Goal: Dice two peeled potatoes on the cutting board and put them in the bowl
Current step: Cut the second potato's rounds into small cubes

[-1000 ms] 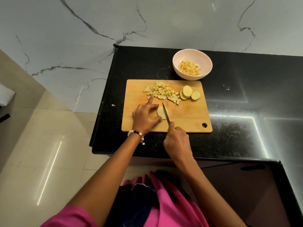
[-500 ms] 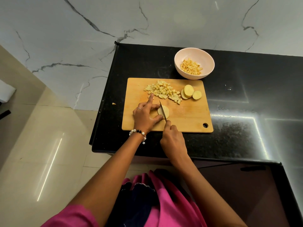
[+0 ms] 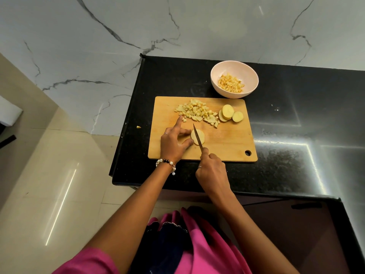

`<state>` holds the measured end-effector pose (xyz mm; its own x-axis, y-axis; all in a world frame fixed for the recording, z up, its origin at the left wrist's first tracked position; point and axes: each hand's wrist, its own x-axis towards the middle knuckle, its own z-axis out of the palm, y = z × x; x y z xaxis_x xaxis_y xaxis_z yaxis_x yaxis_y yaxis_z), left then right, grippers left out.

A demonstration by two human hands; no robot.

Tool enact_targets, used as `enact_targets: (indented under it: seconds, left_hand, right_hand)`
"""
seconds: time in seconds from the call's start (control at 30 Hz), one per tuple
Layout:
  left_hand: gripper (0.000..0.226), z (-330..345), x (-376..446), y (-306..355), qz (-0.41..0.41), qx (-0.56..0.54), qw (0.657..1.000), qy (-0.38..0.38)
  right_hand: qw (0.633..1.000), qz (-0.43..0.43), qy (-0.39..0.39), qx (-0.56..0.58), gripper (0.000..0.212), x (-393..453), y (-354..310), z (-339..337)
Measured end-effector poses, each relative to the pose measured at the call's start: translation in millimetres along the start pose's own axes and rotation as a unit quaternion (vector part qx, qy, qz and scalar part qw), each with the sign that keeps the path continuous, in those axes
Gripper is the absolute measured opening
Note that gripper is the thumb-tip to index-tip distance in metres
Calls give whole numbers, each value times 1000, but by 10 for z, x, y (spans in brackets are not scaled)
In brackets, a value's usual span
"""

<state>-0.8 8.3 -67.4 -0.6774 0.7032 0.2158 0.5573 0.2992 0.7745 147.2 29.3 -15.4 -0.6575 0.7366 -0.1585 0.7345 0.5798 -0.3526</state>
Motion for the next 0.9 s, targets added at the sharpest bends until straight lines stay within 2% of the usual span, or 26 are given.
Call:
enact_targets:
  seconds: [0.47,0.7,0.8,0.9]
  left_hand:
    - [84,44,41,-4,-5,19,1000,8]
    - [89,57,33,0,-9,32,999,9]
    - [92,48,21,-5,-15,35,999,2]
    - [93,32,11,6,-19,24,1000,-2]
  right_hand:
    - [999,-32,-2,-45,56,218,-101,54]
    - [997,-9,-28,-64,57,-213,-24,62]
    - [999,8,-45,-30,56,-256,-17,-15]
    - [1000,10,-21,0,54,-176,-27,-82]
